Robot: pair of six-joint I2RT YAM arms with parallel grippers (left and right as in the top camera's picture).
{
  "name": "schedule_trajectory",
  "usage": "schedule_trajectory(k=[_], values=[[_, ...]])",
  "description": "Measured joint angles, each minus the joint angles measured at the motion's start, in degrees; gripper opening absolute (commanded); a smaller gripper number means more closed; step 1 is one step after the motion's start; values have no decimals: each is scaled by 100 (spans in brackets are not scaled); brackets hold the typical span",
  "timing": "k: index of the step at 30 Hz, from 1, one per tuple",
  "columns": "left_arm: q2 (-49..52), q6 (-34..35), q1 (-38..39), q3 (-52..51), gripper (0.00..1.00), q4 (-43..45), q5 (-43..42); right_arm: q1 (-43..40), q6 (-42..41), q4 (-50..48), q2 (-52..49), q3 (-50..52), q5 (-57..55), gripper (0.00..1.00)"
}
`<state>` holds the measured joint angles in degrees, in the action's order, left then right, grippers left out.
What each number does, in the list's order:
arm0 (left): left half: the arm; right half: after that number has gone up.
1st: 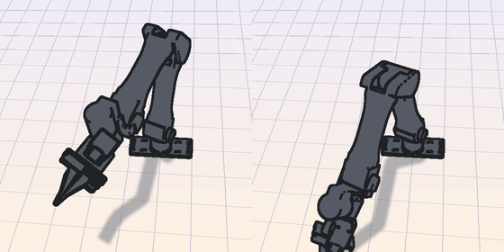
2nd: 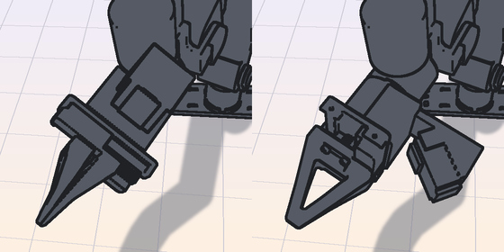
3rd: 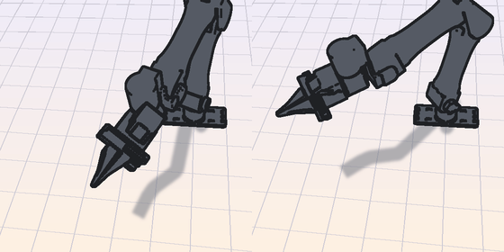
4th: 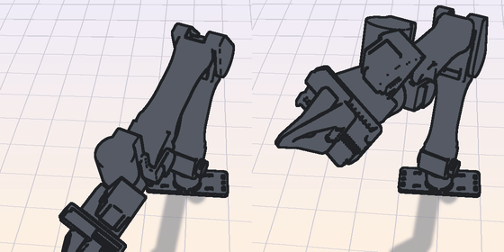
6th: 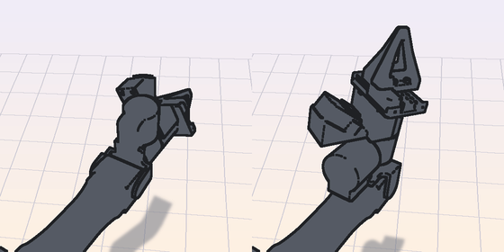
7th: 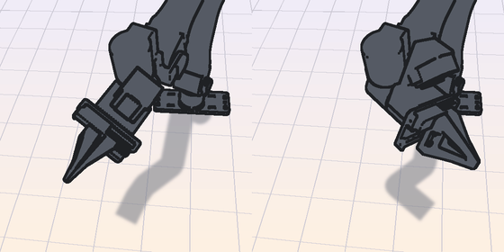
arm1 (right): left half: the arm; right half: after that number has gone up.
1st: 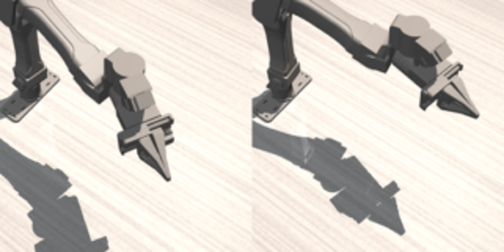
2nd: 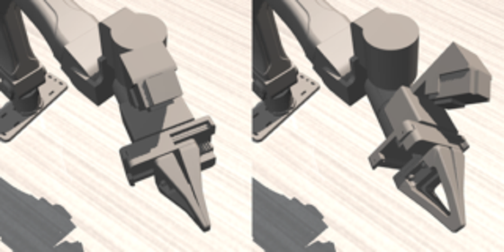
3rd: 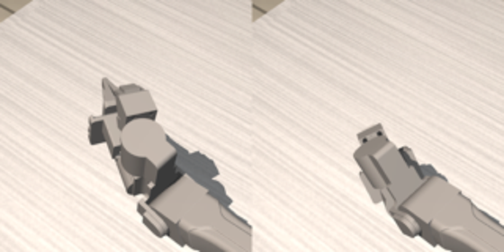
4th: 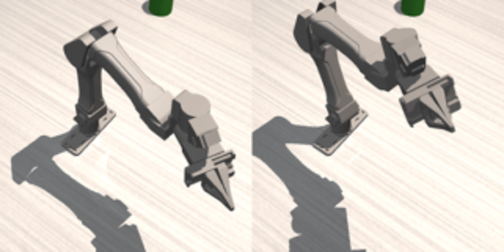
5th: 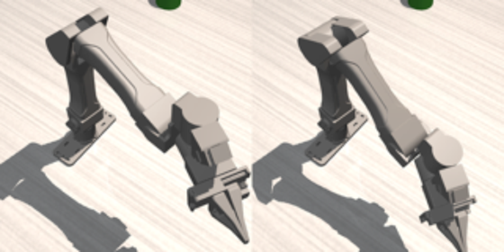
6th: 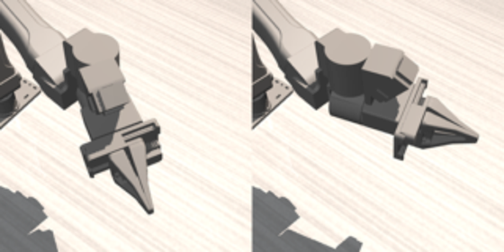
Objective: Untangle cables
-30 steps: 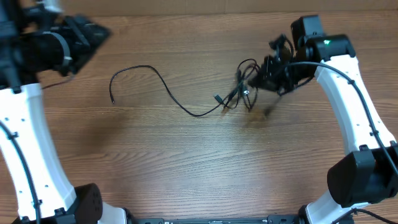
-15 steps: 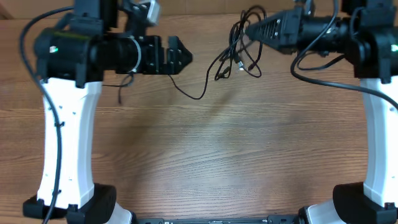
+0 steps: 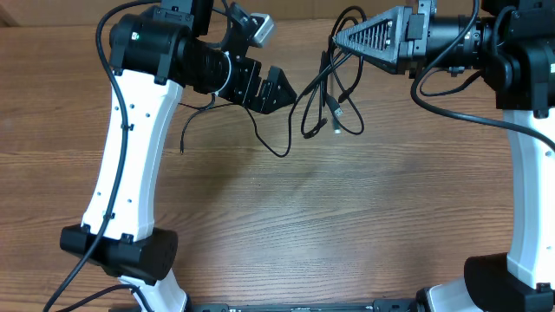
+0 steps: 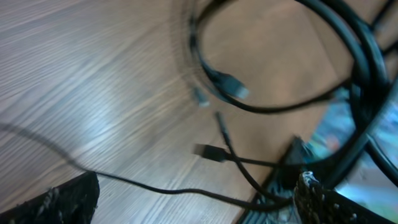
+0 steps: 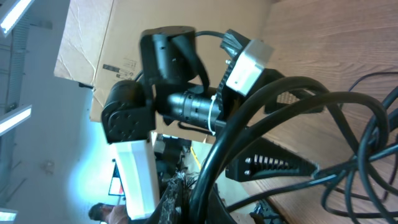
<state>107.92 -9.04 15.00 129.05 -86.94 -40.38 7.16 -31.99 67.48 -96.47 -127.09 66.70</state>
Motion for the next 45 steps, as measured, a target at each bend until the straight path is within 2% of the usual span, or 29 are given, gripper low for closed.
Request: schedule_trajectory(k=[5, 9, 12, 14, 16, 19, 28, 32, 37, 42, 45], values=[[87, -1019, -2, 0, 100, -444, -667, 0, 0, 2, 0, 0, 39, 4], [87, -1676, 0, 0, 99, -767, -890, 0, 2, 11, 0, 0, 39, 4], [87, -1941, -9, 0, 93, -778, -962, 0, 2, 72, 0, 0, 15, 4], [87, -2037, -9, 0, 81, -728, -1005, 0, -2, 74, -2, 0, -7, 4], [87, -2118, -7, 0, 79, -621, -1023, 0, -4, 81, -2, 0, -11, 4], [87, -2149, 2, 0, 76, -452, -1036, 13, -17, 144, -2, 0, -9, 4], [101, -2098, 118, 0, 57, -227, -1130, 157, -79, 232, -2, 0, -11, 4], [186, -2111, 225, 0, 41, -243, -1132, 162, -105, 238, -2, 0, -9, 4], [291, -2098, 245, 0, 4, -243, -1130, 162, -101, 236, -2, 0, -13, 4], [291, -1939, 245, 0, 4, -140, -1130, 160, 101, 511, -2, -7, -227, 4], [291, -1563, 223, 15, 4, 48, -1128, 162, 278, 1176, -2, -17, -1097, 4]])
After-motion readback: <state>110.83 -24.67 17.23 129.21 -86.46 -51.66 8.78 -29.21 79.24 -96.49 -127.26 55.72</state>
